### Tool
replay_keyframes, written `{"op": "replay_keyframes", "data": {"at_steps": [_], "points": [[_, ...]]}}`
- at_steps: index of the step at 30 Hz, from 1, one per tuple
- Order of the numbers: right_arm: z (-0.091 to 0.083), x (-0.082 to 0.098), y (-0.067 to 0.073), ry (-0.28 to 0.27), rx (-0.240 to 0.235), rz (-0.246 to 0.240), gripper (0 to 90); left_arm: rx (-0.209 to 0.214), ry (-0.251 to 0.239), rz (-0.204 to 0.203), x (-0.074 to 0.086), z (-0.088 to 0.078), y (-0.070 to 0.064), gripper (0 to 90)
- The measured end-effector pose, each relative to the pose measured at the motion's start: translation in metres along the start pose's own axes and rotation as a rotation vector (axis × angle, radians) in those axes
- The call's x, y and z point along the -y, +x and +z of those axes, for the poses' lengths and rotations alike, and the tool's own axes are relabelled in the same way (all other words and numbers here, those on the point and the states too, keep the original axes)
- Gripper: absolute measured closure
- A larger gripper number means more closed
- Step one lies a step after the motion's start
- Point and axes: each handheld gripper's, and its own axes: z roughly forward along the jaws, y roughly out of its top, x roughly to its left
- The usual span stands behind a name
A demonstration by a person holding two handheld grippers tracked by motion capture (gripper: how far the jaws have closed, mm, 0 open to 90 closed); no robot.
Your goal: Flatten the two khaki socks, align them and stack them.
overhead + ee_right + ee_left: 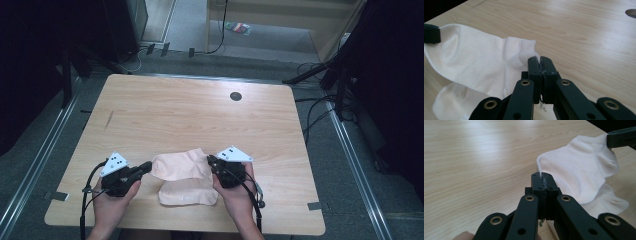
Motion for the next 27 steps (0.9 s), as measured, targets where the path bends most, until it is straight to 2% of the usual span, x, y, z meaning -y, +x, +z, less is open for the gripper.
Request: {"op": "replay_keyframes", "data": {"at_steps": [4, 7, 11, 17, 23, 24, 27], "points": [[-0.019, 0.010, 0.002, -0.003, -0.005, 0.016, 89.0, 0.019, 0.014, 0.024, 0.006, -0.004, -0.010, 90.0], [-0.025, 0.016, 0.003, 0.006, -0.010, 0.014, 89.0, 0.031, 0.029, 0.028, 0.013, -0.005, -0.018, 90.0], [-0.035, 0.031, 0.006, 0.035, -0.018, 0.018, 89.0, 0.046, 0.048, 0.037, 0.021, -0.004, -0.025, 90.0], [-0.037, 0.047, 0.003, 0.060, -0.011, 0.025, 88.9, 0.062, 0.078, 0.047, 0.033, 0.000, -0.030, 90.0], [-0.033, 0.060, 0.001, 0.069, -0.033, 0.065, 88.9, 0.057, 0.100, 0.057, 0.041, 0.003, -0.029, 90.0], [-0.031, 0.062, 0.002, 0.078, -0.034, 0.054, 88.9, 0.057, 0.097, 0.052, 0.042, 0.004, -0.029, 90.0], [-0.028, 0.067, 0.002, 0.086, -0.035, 0.063, 88.9, 0.057, 0.107, 0.050, 0.046, 0.005, -0.027, 90.0]]}}
